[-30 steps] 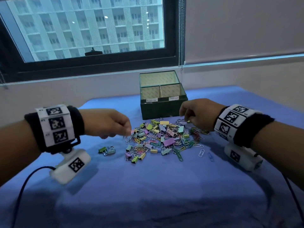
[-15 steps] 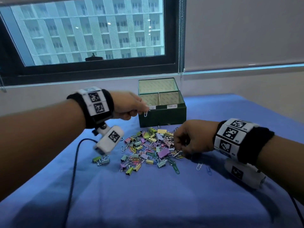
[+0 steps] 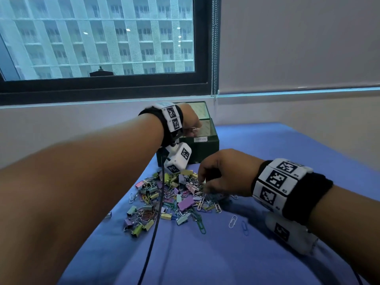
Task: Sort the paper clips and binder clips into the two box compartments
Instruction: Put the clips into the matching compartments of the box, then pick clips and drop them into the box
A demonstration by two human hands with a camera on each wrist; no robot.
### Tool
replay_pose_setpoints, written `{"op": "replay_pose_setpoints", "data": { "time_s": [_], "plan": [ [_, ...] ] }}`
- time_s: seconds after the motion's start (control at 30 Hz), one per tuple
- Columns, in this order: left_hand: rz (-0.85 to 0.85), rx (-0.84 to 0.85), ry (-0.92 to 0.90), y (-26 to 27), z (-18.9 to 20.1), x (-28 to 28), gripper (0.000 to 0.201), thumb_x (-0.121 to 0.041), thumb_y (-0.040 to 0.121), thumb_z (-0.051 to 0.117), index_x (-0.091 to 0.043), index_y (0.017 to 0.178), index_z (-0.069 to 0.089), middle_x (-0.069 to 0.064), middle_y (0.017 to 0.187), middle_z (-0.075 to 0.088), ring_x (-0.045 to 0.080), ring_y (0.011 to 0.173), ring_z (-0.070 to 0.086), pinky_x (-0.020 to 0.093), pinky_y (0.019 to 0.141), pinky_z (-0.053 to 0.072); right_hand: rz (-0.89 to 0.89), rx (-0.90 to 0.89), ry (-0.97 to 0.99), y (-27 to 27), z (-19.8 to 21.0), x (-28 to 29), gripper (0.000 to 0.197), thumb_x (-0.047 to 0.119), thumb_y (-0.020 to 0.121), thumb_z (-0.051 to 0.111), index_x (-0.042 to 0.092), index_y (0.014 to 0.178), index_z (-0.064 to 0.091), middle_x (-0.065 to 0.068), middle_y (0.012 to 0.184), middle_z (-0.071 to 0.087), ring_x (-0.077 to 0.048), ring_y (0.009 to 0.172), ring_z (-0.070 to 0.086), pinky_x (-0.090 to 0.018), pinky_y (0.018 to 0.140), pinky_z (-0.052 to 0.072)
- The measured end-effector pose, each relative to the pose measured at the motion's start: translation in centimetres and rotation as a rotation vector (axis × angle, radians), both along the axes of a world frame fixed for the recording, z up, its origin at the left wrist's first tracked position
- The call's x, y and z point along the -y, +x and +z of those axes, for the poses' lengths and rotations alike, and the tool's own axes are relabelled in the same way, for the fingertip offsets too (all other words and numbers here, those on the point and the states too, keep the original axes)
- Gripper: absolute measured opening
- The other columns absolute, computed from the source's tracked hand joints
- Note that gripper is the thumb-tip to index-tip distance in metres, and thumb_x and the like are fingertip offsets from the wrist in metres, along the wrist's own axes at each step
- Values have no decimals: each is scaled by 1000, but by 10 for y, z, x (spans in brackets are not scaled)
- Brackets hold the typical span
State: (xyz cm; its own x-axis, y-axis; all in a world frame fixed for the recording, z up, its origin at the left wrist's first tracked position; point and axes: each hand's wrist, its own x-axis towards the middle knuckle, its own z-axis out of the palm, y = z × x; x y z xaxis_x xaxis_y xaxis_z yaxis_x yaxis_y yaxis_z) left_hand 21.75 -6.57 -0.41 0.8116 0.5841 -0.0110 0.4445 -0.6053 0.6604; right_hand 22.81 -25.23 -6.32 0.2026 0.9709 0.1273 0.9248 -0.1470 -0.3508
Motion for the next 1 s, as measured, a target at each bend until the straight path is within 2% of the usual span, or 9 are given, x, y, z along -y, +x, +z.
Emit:
{"op": "replay_pose_setpoints", "data": {
  "time_s": [0.1, 0.23, 0.33, 0.5, 0.63, 0.77, 0.87, 0.93, 1.0],
  "plan": [
    [-10, 52, 45, -12, 9, -1, 24, -8, 94, 56, -13, 116, 65, 6, 107, 67, 25, 106, 67, 37, 90, 57, -2, 11, 50, 1, 1, 2, 8, 20, 83, 71, 27, 88, 70, 15, 75, 66, 3, 68, 59, -14, 66, 47],
    [-142, 40, 151, -46, 17, -7, 18, -14, 89, 66, -17, 105, 73, 2, 100, 74, 12, 90, 68, 28, 75, 60, -75, 2, 165, 11, 12, -1, 11, 18, 85, 68, 29, 85, 68, 19, 71, 61, 7, 63, 56, -11, 62, 43],
    [-260, -146, 185, -73, 12, -6, 12, -16, 88, 69, -17, 100, 72, -3, 84, 73, 7, 75, 66, 21, 62, 54, -165, -62, 307, 28, 33, -21, 14, 10, 83, 67, 24, 80, 68, 15, 67, 62, 8, 54, 56, -13, 59, 43],
    [-288, -290, 315, -107, 5, -11, 15, -23, 88, 68, -23, 103, 71, -6, 86, 72, 4, 74, 64, 21, 65, 54, -346, -158, 416, 50, 58, -69, 16, 4, 81, 65, 18, 77, 71, 3, 74, 71, -11, 62, 64, -29, 68, 60],
    [-270, -258, 275, -151, -1, -8, 15, -29, 89, 67, -28, 104, 70, -9, 87, 71, -1, 69, 62, 21, 69, 55, -385, -171, 254, 51, 57, -84, 27, 1, 81, 67, 23, 92, 75, 6, 91, 70, -6, 60, 65, -21, 56, 54],
    [-301, -440, 428, -196, -17, 3, 24, -47, 81, 71, -40, 104, 67, -20, 92, 69, 3, 81, 66, 30, 84, 55, -265, 106, 181, 35, 55, -55, 18, 9, 82, 69, 26, 87, 72, 10, 86, 69, -2, 68, 59, -28, 78, 54],
    [-355, -550, 418, -210, -32, 14, 52, -64, 66, 76, -50, 113, 60, -26, 106, 59, 0, 96, 62, 21, 80, 51, -98, 232, -256, 7, 41, -15, 12, 30, 76, 78, 29, 82, 68, 13, 74, 68, -5, 68, 61, -27, 70, 51],
    [-381, -531, 363, -211, -41, 18, 59, -61, 61, 80, -51, 115, 58, -23, 107, 58, 2, 95, 63, 15, 71, 50, -89, 184, -513, -6, 30, 11, 35, 49, 63, 84, 34, 90, 67, 16, 77, 69, -2, 70, 63, -24, 70, 51],
    [-396, -477, 394, -207, -50, 19, 55, -54, 66, 82, -48, 115, 59, -20, 103, 61, 5, 92, 63, 15, 69, 49, -86, 110, -591, -12, 22, 30, 51, 52, 55, 87, 39, 99, 65, 17, 83, 69, -3, 77, 66, -26, 76, 54]
  ]
}}
